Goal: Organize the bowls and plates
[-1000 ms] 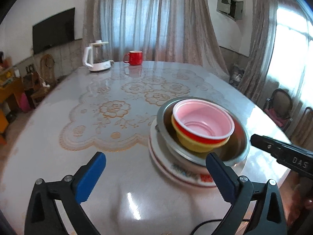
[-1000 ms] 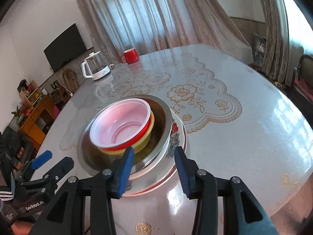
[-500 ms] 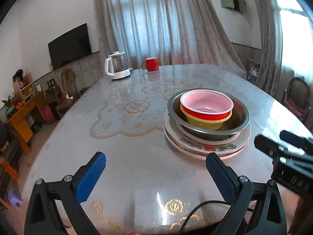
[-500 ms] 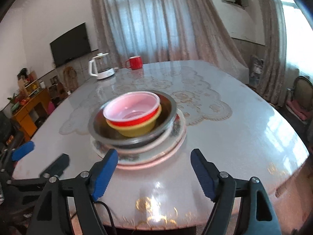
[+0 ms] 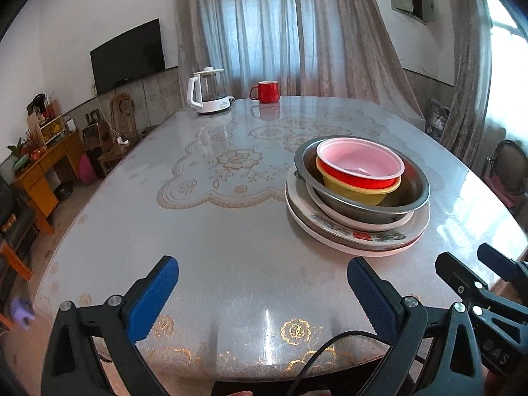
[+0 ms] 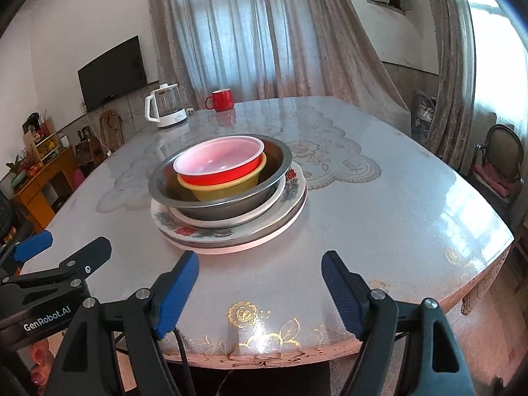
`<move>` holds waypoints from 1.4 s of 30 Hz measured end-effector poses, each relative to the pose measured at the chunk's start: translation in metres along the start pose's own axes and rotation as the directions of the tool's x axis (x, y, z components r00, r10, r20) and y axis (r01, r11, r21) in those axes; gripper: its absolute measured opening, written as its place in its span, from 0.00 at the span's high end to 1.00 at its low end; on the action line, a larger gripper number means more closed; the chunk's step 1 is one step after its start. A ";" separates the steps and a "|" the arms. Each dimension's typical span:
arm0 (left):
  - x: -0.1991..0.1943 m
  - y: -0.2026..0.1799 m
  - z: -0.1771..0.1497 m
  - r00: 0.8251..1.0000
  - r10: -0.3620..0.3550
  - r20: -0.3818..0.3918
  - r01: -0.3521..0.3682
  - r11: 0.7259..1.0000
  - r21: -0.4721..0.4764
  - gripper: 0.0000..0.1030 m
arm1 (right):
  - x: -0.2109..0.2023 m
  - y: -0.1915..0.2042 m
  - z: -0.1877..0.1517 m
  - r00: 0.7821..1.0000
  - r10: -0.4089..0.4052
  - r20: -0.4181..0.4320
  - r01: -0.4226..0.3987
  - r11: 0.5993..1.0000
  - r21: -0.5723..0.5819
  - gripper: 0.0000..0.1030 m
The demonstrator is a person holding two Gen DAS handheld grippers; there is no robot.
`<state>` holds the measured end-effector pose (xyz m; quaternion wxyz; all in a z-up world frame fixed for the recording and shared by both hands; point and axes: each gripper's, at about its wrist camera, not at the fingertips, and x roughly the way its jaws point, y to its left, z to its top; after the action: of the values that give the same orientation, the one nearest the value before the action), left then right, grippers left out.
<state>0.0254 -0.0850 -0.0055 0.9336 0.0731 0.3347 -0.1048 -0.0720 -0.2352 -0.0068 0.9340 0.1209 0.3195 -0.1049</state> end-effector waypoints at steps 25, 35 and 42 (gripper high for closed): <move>0.003 0.000 -0.002 1.000 -0.006 -0.018 0.006 1.000 -0.001 0.00 | 0.006 -0.001 0.000 1.000 0.012 -0.023 -0.011 1.000 0.019 0.24; 0.006 0.000 -0.003 1.000 -0.011 -0.025 0.011 1.000 -0.002 0.00 | 0.007 -0.001 0.000 1.000 0.010 -0.025 -0.010 1.000 0.017 0.24; 0.006 0.000 -0.003 1.000 -0.012 -0.028 0.012 1.000 -0.003 0.00 | 0.007 -0.001 0.000 1.000 0.011 -0.024 -0.011 1.000 0.018 0.24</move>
<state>0.0281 -0.0854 -0.0113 0.9283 0.0712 0.3483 -0.1087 -0.0669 -0.2366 -0.0115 0.9295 0.1322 0.3293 -0.1009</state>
